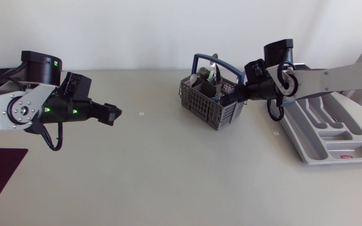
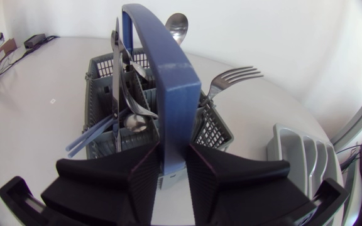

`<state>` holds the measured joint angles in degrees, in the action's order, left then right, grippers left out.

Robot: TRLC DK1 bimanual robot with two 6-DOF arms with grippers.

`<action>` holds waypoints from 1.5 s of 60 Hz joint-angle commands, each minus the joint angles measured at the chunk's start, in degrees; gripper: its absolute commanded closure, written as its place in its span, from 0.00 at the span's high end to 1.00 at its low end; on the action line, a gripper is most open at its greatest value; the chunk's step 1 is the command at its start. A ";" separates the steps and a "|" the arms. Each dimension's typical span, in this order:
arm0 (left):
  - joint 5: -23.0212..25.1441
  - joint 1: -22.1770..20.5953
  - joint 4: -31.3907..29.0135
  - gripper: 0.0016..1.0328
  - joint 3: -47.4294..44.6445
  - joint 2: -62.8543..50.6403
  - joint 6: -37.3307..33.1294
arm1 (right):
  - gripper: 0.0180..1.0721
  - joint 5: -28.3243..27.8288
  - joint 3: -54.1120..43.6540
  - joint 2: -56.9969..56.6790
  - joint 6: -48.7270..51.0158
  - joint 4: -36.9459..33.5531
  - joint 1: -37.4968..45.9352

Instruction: Sort the cutlery from the basket into the organizer compartments.

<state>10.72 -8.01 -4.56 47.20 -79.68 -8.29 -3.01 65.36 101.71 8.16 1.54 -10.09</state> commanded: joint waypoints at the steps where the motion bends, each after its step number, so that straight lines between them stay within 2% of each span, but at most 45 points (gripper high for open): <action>1: 0.70 -0.25 0.43 0.91 -1.06 -1.00 -1.29 | 0.11 -0.51 0.12 0.68 0.98 0.39 -0.99; 18: 1.06 -1.22 0.25 0.91 -1.50 -1.18 -2.08 | 0.10 -2.36 -12.80 -11.71 1.59 -0.05 -1.78; 39: 0.97 -6.05 0.78 0.91 -1.32 -2.85 -2.96 | 0.12 -5.96 -32.14 -34.74 2.47 -7.25 -2.66; 42: 0.88 -6.49 1.66 0.90 -1.23 -3.38 -3.22 | 0.21 -5.70 -33.46 -36.94 2.82 -7.52 -2.66; 48: 0.70 -7.63 4.65 0.88 -0.53 -4.17 -3.22 | 0.55 -5.78 -34.34 -39.84 3.26 -9.63 -2.57; 53: 0.35 -8.78 4.91 0.88 1.58 -5.75 -3.39 | 0.62 -5.78 -34.95 -42.65 3.61 -11.47 -2.57; 57: -0.09 -9.48 4.12 0.81 4.48 -8.30 -3.39 | 0.64 -5.87 -35.57 -46.25 3.61 -13.58 -2.66; 63: -0.09 -10.18 1.92 0.80 10.19 -13.22 -3.57 | 0.64 -5.96 -36.45 -50.56 3.70 -15.87 -1.95; 73: 1.67 -11.76 0.43 0.54 21.97 -24.12 -3.48 | 0.62 -7.10 -36.80 -52.67 7.31 -18.06 2.18; 78: 2.20 -12.47 0.34 0.42 25.92 -27.90 -3.04 | 0.40 -9.30 -37.24 -52.76 8.62 -18.33 4.81; 79: 2.29 -12.82 0.25 0.37 27.51 -29.39 -2.96 | 0.35 -9.65 -37.33 -52.76 9.15 -18.42 5.34; 83: 2.73 -13.61 0.25 0.26 30.41 -32.21 -2.78 | 0.19 -10.62 -38.12 -52.76 10.65 -18.50 6.40; 85: 3.34 -13.96 0.16 0.22 31.55 -33.44 -2.60 | 0.14 -10.79 -38.38 -52.67 11.26 -18.42 7.01; 90: 5.36 -14.58 -0.01 0.13 34.80 -36.78 -2.16 | 0.12 -12.64 -39.17 -52.40 12.75 -18.33 8.59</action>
<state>14.59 -21.76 -4.03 78.39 -112.92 -10.72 -14.50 27.90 49.17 18.52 -16.36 -2.76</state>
